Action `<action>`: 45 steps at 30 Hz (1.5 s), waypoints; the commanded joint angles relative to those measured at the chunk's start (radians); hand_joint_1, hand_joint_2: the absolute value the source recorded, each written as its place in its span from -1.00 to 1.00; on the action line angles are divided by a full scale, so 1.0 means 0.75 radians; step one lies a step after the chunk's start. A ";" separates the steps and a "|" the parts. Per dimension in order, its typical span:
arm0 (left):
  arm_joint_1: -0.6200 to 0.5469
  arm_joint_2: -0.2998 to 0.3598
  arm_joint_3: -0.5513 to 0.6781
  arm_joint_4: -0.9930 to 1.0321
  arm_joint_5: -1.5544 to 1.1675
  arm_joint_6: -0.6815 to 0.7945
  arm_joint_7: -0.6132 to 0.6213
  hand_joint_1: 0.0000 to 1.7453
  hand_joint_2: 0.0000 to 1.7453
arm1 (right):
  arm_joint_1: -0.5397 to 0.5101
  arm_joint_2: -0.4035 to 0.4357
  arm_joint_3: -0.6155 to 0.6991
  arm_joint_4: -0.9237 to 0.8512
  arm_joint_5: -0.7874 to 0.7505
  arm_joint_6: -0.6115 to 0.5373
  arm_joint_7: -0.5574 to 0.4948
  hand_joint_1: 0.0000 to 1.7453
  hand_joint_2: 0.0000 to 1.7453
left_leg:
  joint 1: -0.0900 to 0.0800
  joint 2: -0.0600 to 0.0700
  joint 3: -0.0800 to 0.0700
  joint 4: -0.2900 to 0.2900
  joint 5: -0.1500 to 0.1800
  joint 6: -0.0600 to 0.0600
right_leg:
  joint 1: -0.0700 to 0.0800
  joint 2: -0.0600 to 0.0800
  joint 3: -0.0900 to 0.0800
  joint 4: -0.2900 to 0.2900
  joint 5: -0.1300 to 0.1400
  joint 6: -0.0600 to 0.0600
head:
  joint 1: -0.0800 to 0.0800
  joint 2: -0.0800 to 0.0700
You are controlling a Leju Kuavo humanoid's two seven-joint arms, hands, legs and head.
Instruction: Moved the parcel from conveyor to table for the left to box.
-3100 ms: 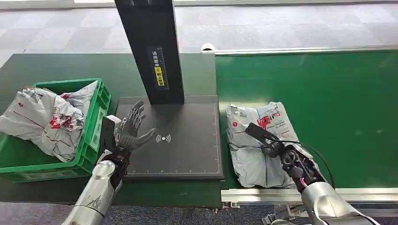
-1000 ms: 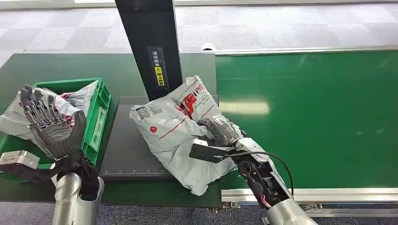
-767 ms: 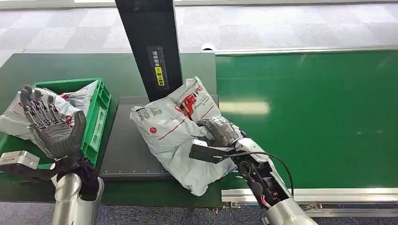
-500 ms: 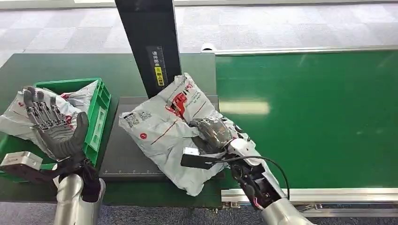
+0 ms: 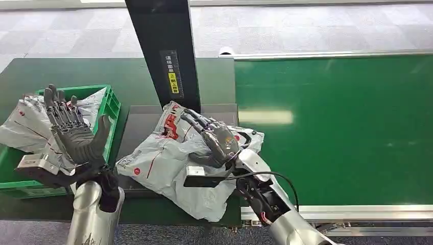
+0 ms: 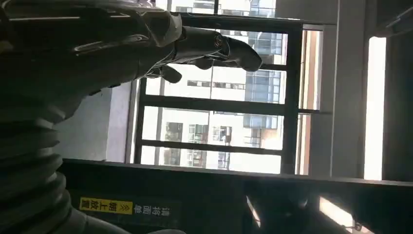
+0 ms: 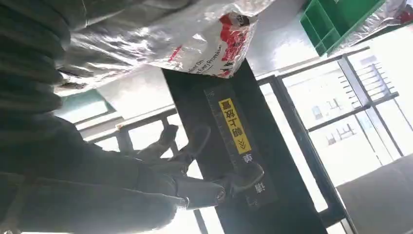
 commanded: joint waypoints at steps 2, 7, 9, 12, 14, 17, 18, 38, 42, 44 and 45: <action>-0.024 0.015 -0.029 0.098 -0.010 -0.004 0.004 -1.00 1.00 | -0.067 0.003 -0.063 0.122 -0.072 0.043 0.056 -1.00 1.00 | -0.001 0.000 0.001 -0.001 0.000 0.000 | -0.001 -0.002 0.001 0.000 0.000 0.001 | -0.001 0.000; 0.014 0.025 -0.049 0.080 -0.017 -0.002 0.004 -1.00 1.00 | -0.005 0.033 -0.323 -0.005 -0.490 0.332 -0.054 -1.00 1.00 | -0.001 0.001 0.002 -0.002 0.000 0.000 | -0.001 -0.002 0.002 -0.001 0.000 0.001 | 0.000 0.000; -0.004 0.067 -0.114 0.142 -0.032 -0.064 0.004 -1.00 1.00 | 0.029 0.015 -0.434 -0.126 -0.803 0.606 -0.020 -1.00 1.00 | -0.001 0.000 0.001 -0.001 0.000 0.000 | -0.001 -0.002 0.001 0.000 -0.001 0.001 | 0.000 0.000; -0.058 0.170 -0.272 0.373 -0.138 -0.189 0.011 -1.00 1.00 | 0.034 -0.032 -0.485 -0.161 -1.015 0.793 0.013 -1.00 1.00 | -0.002 -0.004 0.002 -0.002 0.001 0.000 | -0.002 -0.006 0.002 -0.001 -0.001 0.001 | -0.001 0.000; -0.058 0.170 -0.275 0.383 -0.142 -0.189 0.004 -1.00 1.00 | 0.034 -0.039 -0.485 -0.161 -1.019 0.798 0.012 -1.00 1.00 | -0.002 -0.005 0.002 -0.002 0.001 0.000 | -0.002 -0.006 0.003 -0.001 -0.001 0.001 | -0.001 0.000; -0.058 0.171 -0.274 0.383 -0.144 -0.188 0.004 -1.00 1.00 | 0.038 -0.038 -0.481 -0.158 -1.020 0.798 0.012 -1.00 1.00 | -0.001 0.000 0.002 -0.002 0.001 0.000 | -0.001 -0.003 0.003 -0.002 0.000 0.001 | -0.001 0.000; -0.058 0.171 -0.274 0.383 -0.144 -0.188 0.004 -1.00 1.00 | 0.038 -0.038 -0.481 -0.158 -1.020 0.798 0.012 -1.00 1.00 | -0.002 0.002 0.003 -0.003 0.001 0.001 | -0.001 -0.002 0.003 -0.002 0.000 0.001 | 0.000 0.000; -0.169 0.249 -0.573 0.839 -0.997 -0.170 0.493 -1.00 1.00 | 0.149 -0.139 -0.446 -0.391 -1.399 0.698 0.060 -1.00 1.00 | -0.002 0.000 0.004 -0.003 0.001 0.000 | -0.002 -0.004 0.004 -0.002 -0.001 0.001 | -0.001 0.000; -0.189 0.253 -0.586 0.863 -1.072 -0.121 0.571 -1.00 1.00 | 0.158 -0.146 -0.448 -0.398 -1.402 0.694 0.065 -1.00 1.00 | -0.001 0.001 0.002 -0.001 0.000 0.000 | -0.001 -0.001 0.002 -0.001 -0.001 0.001 | -0.001 0.000; -0.189 0.253 -0.586 0.863 -1.072 -0.121 0.571 -1.00 1.00 | 0.158 -0.146 -0.448 -0.398 -1.402 0.694 0.065 -1.00 1.00 | -0.001 0.001 0.003 -0.002 0.000 0.000 | -0.001 -0.002 0.002 -0.001 0.000 0.001 | -0.001 -0.001; -0.189 0.253 -0.586 0.863 -1.072 -0.121 0.571 -1.00 1.00 | 0.158 -0.146 -0.448 -0.398 -1.402 0.694 0.065 -1.00 1.00 | -0.001 0.002 0.002 -0.001 0.000 0.000 | -0.001 0.000 0.001 -0.001 0.000 0.001 | -0.001 0.000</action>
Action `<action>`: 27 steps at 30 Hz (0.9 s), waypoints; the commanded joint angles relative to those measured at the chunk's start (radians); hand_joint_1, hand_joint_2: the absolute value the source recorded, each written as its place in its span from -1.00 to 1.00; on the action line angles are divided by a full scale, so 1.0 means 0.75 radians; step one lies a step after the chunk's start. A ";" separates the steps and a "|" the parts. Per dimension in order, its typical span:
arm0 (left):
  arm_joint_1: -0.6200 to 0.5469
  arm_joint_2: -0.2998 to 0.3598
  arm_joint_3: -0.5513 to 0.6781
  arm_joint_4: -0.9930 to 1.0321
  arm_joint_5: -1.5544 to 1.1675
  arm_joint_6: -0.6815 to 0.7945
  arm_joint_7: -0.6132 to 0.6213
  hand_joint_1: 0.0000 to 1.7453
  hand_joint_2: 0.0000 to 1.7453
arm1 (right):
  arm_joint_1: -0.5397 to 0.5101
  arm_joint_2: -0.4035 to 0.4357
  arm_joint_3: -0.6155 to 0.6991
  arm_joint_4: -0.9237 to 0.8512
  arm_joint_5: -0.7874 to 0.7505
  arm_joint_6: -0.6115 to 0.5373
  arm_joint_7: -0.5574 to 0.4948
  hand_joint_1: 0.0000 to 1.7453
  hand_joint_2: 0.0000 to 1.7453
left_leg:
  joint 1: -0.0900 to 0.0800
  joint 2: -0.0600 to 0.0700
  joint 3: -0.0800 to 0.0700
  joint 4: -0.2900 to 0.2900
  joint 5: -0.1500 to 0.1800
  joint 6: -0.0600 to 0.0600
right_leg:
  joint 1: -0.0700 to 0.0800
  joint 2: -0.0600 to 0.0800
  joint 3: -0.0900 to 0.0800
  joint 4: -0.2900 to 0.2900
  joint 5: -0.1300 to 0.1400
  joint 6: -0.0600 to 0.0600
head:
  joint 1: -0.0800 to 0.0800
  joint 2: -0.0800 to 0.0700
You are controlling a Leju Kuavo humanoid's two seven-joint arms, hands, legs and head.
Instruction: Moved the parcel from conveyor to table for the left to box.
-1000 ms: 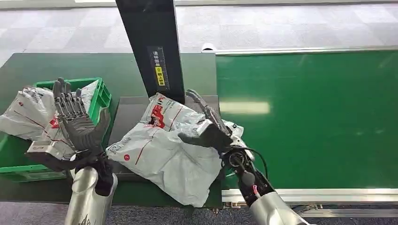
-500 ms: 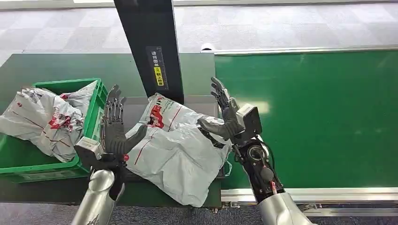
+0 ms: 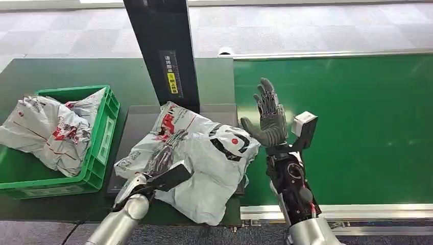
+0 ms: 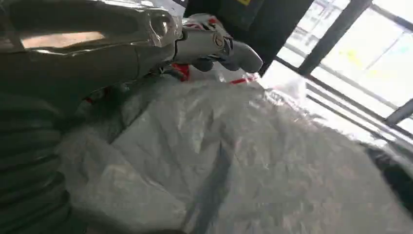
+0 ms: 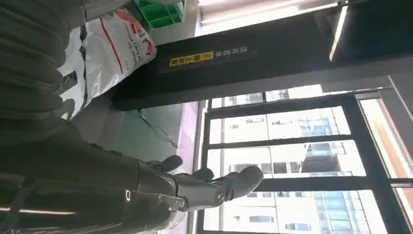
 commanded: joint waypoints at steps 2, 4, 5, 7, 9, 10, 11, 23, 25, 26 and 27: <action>-0.095 0.034 -0.104 0.223 -0.022 0.011 0.029 -1.00 1.00 | 0.011 -0.060 0.032 -0.047 -0.011 -0.009 0.010 -1.00 1.00 | -0.001 -0.001 0.002 -0.002 0.001 0.001 | 0.000 -0.004 0.003 -0.001 0.000 0.001 | 0.001 0.001; -0.095 0.034 -0.104 0.223 -0.022 0.011 0.029 -1.00 1.00 | 0.011 -0.060 0.032 -0.047 -0.011 -0.009 0.010 -1.00 1.00 | 0.000 0.000 0.001 -0.001 0.000 0.000 | 0.000 -0.002 0.002 -0.001 0.000 0.001 | 0.001 0.001; -0.095 0.034 -0.104 0.223 -0.022 0.011 0.029 -1.00 1.00 | 0.011 -0.060 0.032 -0.047 -0.011 -0.009 0.010 -1.00 1.00 | -0.001 0.000 0.002 -0.002 0.000 0.001 | 0.000 -0.003 0.003 -0.002 0.000 0.002 | 0.001 0.001; -0.098 0.040 -0.112 0.242 -0.127 0.028 0.144 -1.00 1.00 | 0.006 -0.054 0.035 -0.032 -0.008 -0.014 0.017 -1.00 1.00 | -0.001 0.000 0.003 -0.002 0.000 0.001 | -0.001 -0.003 0.003 -0.002 0.000 0.002 | 0.001 0.001; -0.104 0.035 -0.110 0.299 -0.217 -0.019 0.225 -1.00 1.00 | 0.001 -0.050 0.043 -0.002 0.004 -0.005 0.034 -1.00 1.00 | -0.001 0.000 0.002 -0.001 0.000 0.000 | 0.000 -0.002 0.003 -0.001 0.000 0.001 | 0.001 0.001; -0.110 0.021 -0.084 0.341 -0.246 -0.030 0.234 -1.00 1.00 | -0.015 -0.047 0.052 0.043 0.022 -0.014 0.052 -1.00 1.00 | -0.001 0.001 0.004 -0.003 0.000 0.000 | -0.001 -0.002 0.004 -0.002 0.000 0.001 | 0.001 0.001; -0.110 0.014 -0.070 0.367 -0.270 -0.025 0.239 -1.00 1.00 | -0.030 -0.050 0.065 0.092 0.046 -0.025 0.094 -1.00 1.00 | -0.001 0.001 0.004 -0.002 0.000 0.000 | -0.001 -0.001 0.004 -0.001 0.000 0.001 | 0.001 0.001; -0.076 -0.031 0.105 0.219 -0.153 0.175 0.033 1.00 1.00 | -0.055 -0.061 0.050 0.185 0.133 -0.036 0.122 -1.00 1.00 | -0.001 0.003 0.008 -0.002 0.001 0.000 | 0.000 0.000 0.012 -0.002 0.003 0.001 | 0.001 0.000; -0.063 -0.032 0.115 0.180 -0.123 0.199 -0.006 1.00 1.00 | -0.057 -0.064 0.049 0.186 0.135 -0.033 0.120 -1.00 1.00 | 0.000 0.003 0.005 -0.002 0.003 0.001 | 0.000 -0.001 0.008 -0.002 0.005 0.000 | 0.001 0.001; -0.052 -0.037 0.129 0.153 -0.083 0.234 -0.052 1.00 1.00 | -0.058 -0.065 0.048 0.189 0.134 -0.025 0.116 -1.00 1.00 | 0.000 0.004 0.005 -0.003 0.004 0.001 | 0.000 -0.001 0.007 -0.003 0.005 0.000 | 0.001 0.001; -0.047 -0.039 0.135 0.139 -0.064 0.267 -0.084 1.00 1.00 | -0.058 -0.067 0.046 0.189 0.134 -0.024 0.110 -1.00 1.00 | -0.001 0.004 0.007 -0.004 0.004 0.000 | 0.000 -0.002 0.007 -0.003 0.005 0.000 | 0.001 0.001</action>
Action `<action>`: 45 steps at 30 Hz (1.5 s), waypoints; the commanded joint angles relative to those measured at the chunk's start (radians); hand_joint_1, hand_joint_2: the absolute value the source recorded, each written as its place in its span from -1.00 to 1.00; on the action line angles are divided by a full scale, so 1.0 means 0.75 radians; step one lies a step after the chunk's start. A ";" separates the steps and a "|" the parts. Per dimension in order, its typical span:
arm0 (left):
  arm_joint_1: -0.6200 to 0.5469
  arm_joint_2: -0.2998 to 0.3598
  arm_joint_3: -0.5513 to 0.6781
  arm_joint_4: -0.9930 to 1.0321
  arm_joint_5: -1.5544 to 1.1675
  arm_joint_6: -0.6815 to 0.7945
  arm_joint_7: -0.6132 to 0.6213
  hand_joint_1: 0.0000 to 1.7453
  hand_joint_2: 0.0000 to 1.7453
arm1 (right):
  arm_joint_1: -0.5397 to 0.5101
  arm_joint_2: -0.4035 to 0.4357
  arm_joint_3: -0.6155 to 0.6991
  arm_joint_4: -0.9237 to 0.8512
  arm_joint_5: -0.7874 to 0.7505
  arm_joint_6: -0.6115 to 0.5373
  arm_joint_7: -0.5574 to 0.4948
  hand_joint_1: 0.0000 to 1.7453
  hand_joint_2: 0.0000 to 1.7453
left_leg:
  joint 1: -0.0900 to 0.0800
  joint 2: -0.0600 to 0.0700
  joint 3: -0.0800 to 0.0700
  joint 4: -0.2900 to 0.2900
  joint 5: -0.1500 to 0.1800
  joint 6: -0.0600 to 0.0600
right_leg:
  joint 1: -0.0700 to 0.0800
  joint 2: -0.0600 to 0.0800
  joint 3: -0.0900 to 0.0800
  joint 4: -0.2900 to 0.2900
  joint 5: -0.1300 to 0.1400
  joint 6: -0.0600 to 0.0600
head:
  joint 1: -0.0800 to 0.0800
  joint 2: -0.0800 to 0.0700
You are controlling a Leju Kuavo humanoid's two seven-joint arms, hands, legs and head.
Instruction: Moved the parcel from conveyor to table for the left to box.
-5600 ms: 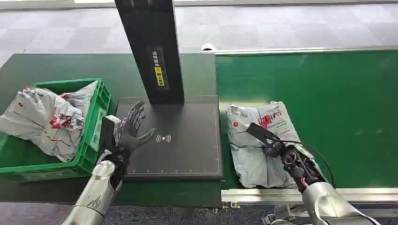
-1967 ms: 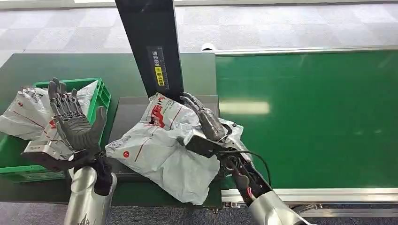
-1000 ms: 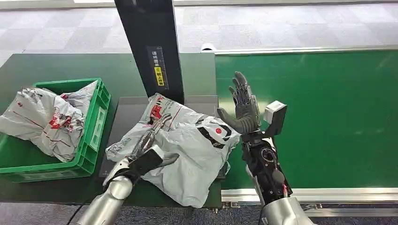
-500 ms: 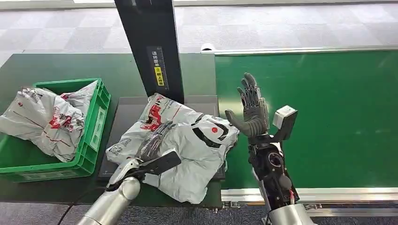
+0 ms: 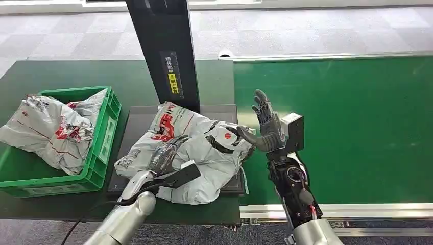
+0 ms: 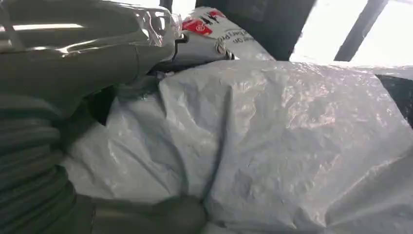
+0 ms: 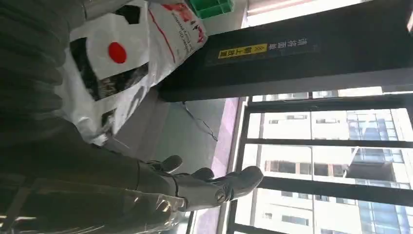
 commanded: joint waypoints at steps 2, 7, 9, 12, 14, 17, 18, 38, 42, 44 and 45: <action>0.062 -0.023 0.137 -0.139 0.124 0.216 -0.208 1.00 1.00 | -0.054 -0.032 0.027 0.106 0.009 0.014 -0.014 -1.00 1.00 | -0.001 0.002 -0.001 -0.002 0.001 0.001 | -0.001 -0.001 -0.001 -0.003 0.001 0.002 | 0.000 0.000; 0.078 -0.043 0.152 -0.256 0.019 0.560 -0.184 1.00 1.00 | -0.039 -0.034 0.018 0.088 0.009 -0.002 -0.024 -1.00 1.00 | -0.001 0.001 -0.007 0.000 0.000 0.001 | 0.000 -0.003 -0.006 -0.001 0.000 0.003 | 0.000 0.000; 0.113 -0.091 0.246 -0.380 0.044 0.656 -0.350 1.00 1.00 | -0.034 -0.037 0.017 0.084 0.005 -0.004 -0.032 -1.00 1.00 | -0.001 0.000 -0.009 0.000 0.000 0.000 | -0.001 -0.002 -0.008 0.000 0.000 0.002 | 0.000 0.000; 0.169 -0.206 0.431 -0.593 0.006 0.656 -0.560 1.00 1.00 | -0.031 -0.046 0.016 0.089 -0.004 -0.003 -0.045 -1.00 1.00 | 0.000 0.001 -0.011 0.002 0.000 0.000 | 0.000 -0.001 -0.010 0.000 0.000 0.002 | 0.000 0.000; 0.202 -0.259 0.517 -0.771 -0.083 0.656 -0.599 1.00 1.00 | -0.029 -0.047 0.017 0.090 -0.008 -0.002 -0.050 -1.00 1.00 | 0.000 0.000 -0.013 0.002 0.000 0.000 | 0.000 -0.001 -0.012 0.000 0.000 0.002 | 0.000 0.000; 0.239 -0.307 0.575 -1.044 -0.217 0.656 -0.599 1.00 1.00 | -0.027 -0.046 0.018 0.090 -0.011 -0.005 -0.052 -1.00 1.00 | 0.001 0.003 -0.016 0.005 -0.002 0.001 | 0.001 0.000 -0.015 0.002 -0.001 0.003 | 0.000 0.000; 0.239 -0.307 0.575 -1.044 -0.217 0.656 -0.599 1.00 1.00 | -0.027 -0.046 0.018 0.090 -0.011 -0.005 -0.052 -1.00 1.00 | 0.001 0.003 -0.014 0.003 -0.001 0.000 | 0.001 0.001 -0.014 0.001 0.000 0.002 | 0.000 0.000; 0.167 -0.275 0.853 -1.388 -0.396 0.656 -0.599 1.00 1.00 | -0.023 -0.044 0.031 0.075 -0.023 0.000 -0.045 -1.00 1.00 | -0.001 0.006 -0.010 -0.001 -0.002 0.000 | -0.001 0.004 -0.013 0.000 0.000 0.001 | 0.000 0.000; 0.099 -0.233 1.062 -1.282 -0.438 0.656 -0.599 1.00 1.00 | -0.017 -0.043 0.035 0.069 -0.025 0.002 -0.040 -1.00 1.00 | -0.001 0.005 -0.010 -0.002 0.000 -0.001 | -0.001 0.003 -0.012 0.000 0.000 0.001 | 0.000 0.000; 0.060 -0.223 1.173 -1.152 -0.503 0.656 -0.599 1.00 1.00 | -0.013 -0.046 0.039 0.065 -0.027 0.001 -0.036 -1.00 1.00 | -0.001 0.004 -0.009 -0.003 0.000 -0.001 | -0.001 0.002 -0.011 -0.001 0.001 0.001 | 0.000 0.000; 0.043 -0.227 1.209 -1.104 -0.525 0.656 -0.599 1.00 1.00 | -0.010 -0.048 0.056 0.049 -0.043 -0.010 -0.015 -1.00 1.00 | -0.001 0.005 -0.009 -0.004 0.001 -0.001 | -0.001 0.002 -0.011 -0.002 0.001 0.001 | 0.000 0.000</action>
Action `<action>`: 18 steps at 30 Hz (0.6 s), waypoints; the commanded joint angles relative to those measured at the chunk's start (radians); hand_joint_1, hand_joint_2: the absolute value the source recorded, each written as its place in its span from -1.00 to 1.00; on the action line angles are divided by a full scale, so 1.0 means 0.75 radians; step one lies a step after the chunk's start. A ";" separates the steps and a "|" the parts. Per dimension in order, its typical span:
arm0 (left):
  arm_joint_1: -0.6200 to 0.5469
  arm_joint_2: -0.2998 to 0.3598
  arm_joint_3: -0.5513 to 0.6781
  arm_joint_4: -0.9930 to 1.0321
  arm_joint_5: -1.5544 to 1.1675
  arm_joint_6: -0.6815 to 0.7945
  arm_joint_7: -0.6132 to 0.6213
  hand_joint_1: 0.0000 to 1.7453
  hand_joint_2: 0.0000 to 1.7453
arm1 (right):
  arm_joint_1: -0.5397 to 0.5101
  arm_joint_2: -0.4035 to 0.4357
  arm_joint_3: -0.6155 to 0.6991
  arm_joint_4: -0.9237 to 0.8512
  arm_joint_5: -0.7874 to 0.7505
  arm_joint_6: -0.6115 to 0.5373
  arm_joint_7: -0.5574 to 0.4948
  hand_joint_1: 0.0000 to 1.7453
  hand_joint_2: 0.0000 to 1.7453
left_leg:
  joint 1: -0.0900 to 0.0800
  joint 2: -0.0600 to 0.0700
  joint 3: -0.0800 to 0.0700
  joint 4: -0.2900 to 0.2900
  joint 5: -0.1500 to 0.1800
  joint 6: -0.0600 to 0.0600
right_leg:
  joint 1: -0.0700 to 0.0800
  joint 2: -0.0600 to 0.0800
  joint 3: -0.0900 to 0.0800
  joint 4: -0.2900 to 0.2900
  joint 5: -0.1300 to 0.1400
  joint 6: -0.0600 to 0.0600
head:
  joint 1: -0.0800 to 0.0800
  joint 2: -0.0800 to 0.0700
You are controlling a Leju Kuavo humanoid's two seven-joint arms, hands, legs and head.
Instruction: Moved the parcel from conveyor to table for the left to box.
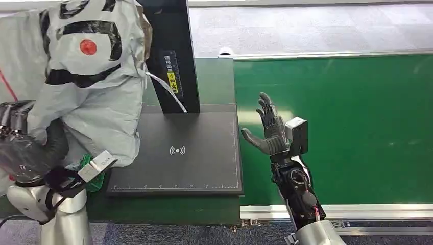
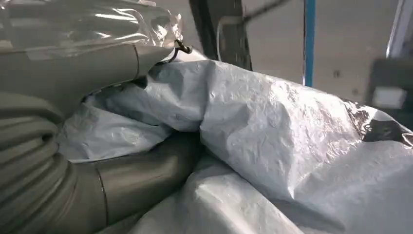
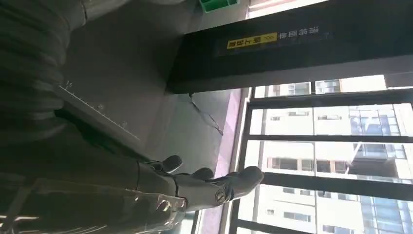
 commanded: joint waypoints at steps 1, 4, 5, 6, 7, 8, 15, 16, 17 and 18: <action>-0.194 0.095 0.525 0.421 -0.332 0.019 0.225 1.00 1.00 | -0.026 -0.019 0.059 0.038 -0.023 -0.003 0.028 -1.00 1.00 | -0.001 0.003 0.004 -0.003 0.001 0.000 | -0.001 0.000 0.002 -0.002 0.001 0.001 | 0.000 0.000; -0.279 0.356 0.541 0.847 -0.403 0.019 0.556 1.00 1.00 | -0.036 -0.014 0.069 0.043 -0.026 0.001 0.032 -1.00 1.00 | -0.003 0.001 0.007 -0.005 0.002 -0.001 | -0.003 -0.001 0.004 -0.001 0.000 0.000 | 0.001 0.000; -0.287 0.419 0.515 0.944 -0.462 0.019 0.663 1.00 1.00 | -0.040 -0.013 0.073 0.046 -0.027 0.005 0.037 -1.00 1.00 | -0.004 0.001 0.010 -0.009 0.005 -0.001 | -0.004 -0.002 0.006 -0.004 0.001 0.000 | 0.001 0.000; -0.288 0.451 0.495 0.991 -0.495 0.019 0.718 1.00 1.00 | -0.042 -0.012 0.076 0.048 -0.028 0.008 0.038 -1.00 1.00 | -0.003 0.000 0.007 -0.006 0.004 -0.001 | -0.003 -0.001 0.004 -0.001 0.001 0.000 | 0.001 0.000; -0.307 0.496 0.464 1.109 -0.529 0.019 0.805 1.00 1.00 | -0.044 -0.007 0.076 0.044 -0.037 0.017 0.051 -1.00 1.00 | -0.002 0.005 0.008 -0.007 0.004 -0.002 | -0.002 0.002 0.004 -0.003 0.002 -0.001 | 0.000 0.000; -0.311 0.534 0.445 1.161 -0.550 0.019 0.849 1.00 1.00 | -0.044 -0.006 0.077 0.045 -0.036 0.015 0.043 -1.00 1.00 | -0.002 0.006 0.007 -0.004 0.002 -0.001 | -0.001 0.004 0.003 -0.001 0.002 -0.002 | -0.001 0.000; -0.512 0.797 0.163 1.871 -0.569 -0.207 1.274 1.00 1.00 | -0.075 0.028 0.089 0.068 -0.031 0.027 0.048 -1.00 1.00 | 0.000 0.002 0.004 -0.002 0.003 -0.001 | 0.000 0.002 0.001 0.001 0.001 -0.001 | 0.001 0.000; -0.525 0.807 0.131 1.907 -0.569 -0.286 1.312 1.00 1.00 | -0.077 0.031 0.093 0.067 -0.022 0.034 0.046 -1.00 1.00 | -0.001 0.001 0.004 -0.002 0.004 -0.001 | 0.000 0.000 0.001 0.001 0.001 -0.001 | 0.001 0.000; -0.527 0.805 0.132 1.926 -0.569 -0.306 1.319 1.00 1.00 | -0.075 0.035 0.094 0.063 -0.019 0.033 0.046 -1.00 1.00 | 0.000 0.001 0.003 -0.002 0.003 -0.002 | 0.000 0.001 0.001 0.002 0.001 -0.001 | 0.001 0.000; -0.534 0.813 0.118 1.957 -0.569 -0.376 1.338 1.00 1.00 | -0.069 0.037 0.094 0.052 -0.011 0.039 0.052 -1.00 1.00 | 0.000 0.002 0.004 -0.003 0.004 -0.002 | 0.001 0.001 0.001 0.000 0.002 -0.001 | 0.001 0.000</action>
